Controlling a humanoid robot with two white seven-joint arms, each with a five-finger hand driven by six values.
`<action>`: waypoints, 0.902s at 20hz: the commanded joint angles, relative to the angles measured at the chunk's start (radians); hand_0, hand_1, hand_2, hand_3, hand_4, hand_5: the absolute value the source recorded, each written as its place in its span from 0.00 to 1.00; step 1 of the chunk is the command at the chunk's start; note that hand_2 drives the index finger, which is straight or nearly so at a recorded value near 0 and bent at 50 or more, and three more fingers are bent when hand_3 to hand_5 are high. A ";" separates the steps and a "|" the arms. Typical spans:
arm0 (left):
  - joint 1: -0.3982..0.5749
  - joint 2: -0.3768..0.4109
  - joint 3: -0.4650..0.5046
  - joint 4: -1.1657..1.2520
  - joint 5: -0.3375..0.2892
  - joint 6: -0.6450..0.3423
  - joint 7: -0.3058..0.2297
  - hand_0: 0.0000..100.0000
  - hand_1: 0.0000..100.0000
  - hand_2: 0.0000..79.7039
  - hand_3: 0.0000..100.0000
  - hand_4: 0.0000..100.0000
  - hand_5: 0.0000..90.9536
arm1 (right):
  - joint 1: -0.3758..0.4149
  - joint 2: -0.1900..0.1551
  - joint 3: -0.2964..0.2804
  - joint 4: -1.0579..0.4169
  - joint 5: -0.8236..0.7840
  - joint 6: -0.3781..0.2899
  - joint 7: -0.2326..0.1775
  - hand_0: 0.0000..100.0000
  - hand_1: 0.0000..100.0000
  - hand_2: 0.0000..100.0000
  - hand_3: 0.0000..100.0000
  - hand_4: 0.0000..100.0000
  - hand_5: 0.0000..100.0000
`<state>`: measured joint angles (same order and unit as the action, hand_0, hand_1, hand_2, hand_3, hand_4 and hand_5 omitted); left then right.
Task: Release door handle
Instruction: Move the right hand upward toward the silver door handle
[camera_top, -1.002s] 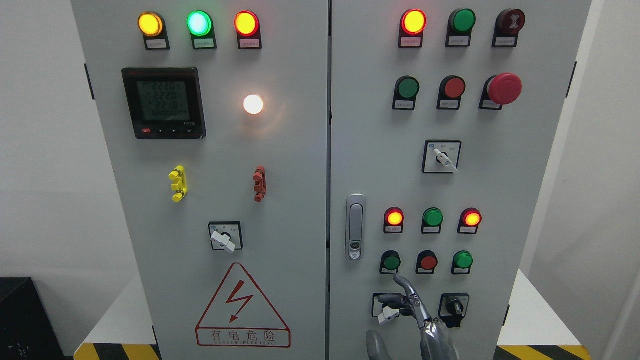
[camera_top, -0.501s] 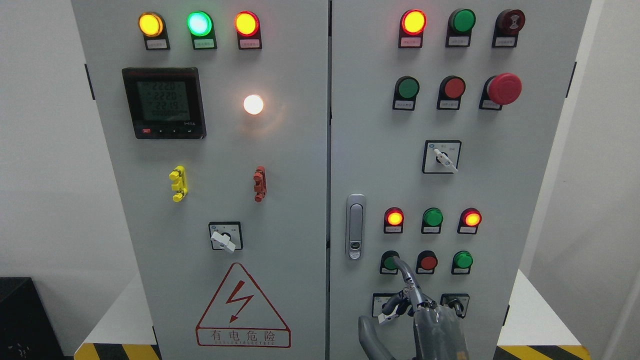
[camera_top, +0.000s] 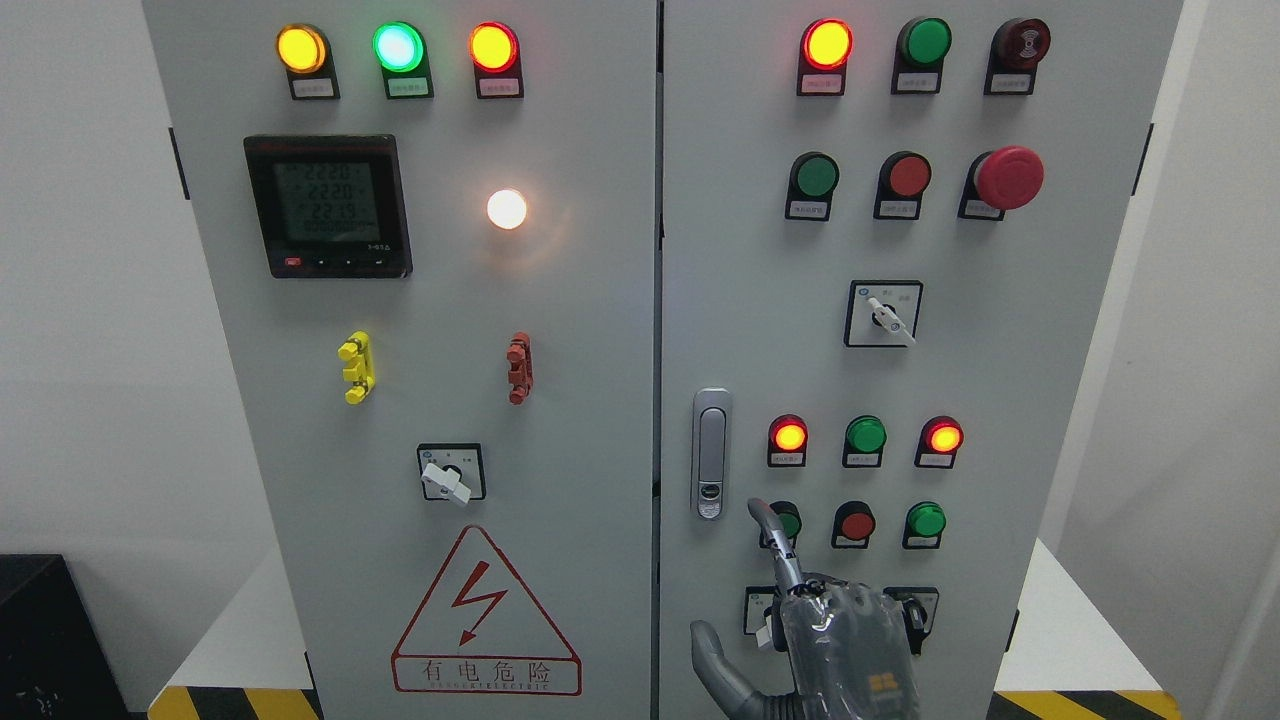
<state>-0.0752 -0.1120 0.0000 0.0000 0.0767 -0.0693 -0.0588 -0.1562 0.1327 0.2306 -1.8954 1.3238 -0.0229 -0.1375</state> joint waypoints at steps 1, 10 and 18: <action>0.000 0.000 -0.021 -0.020 0.000 0.000 0.000 0.00 0.00 0.03 0.09 0.01 0.00 | -0.023 0.001 0.018 0.076 0.132 0.003 -0.002 0.30 0.34 0.00 1.00 1.00 0.98; 0.000 0.000 -0.021 -0.020 0.000 0.000 0.000 0.00 0.00 0.03 0.09 0.01 0.00 | -0.066 0.001 0.021 0.130 0.196 0.041 -0.007 0.26 0.34 0.00 1.00 1.00 0.98; 0.000 0.000 -0.021 -0.020 0.000 0.000 0.000 0.00 0.00 0.03 0.09 0.01 0.00 | -0.083 0.001 0.039 0.153 0.196 0.052 -0.005 0.25 0.33 0.00 1.00 0.99 0.98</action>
<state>-0.0752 -0.1120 0.0000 0.0000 0.0767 -0.0693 -0.0587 -0.2260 0.1329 0.2542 -1.7928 1.5083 0.0291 -0.1430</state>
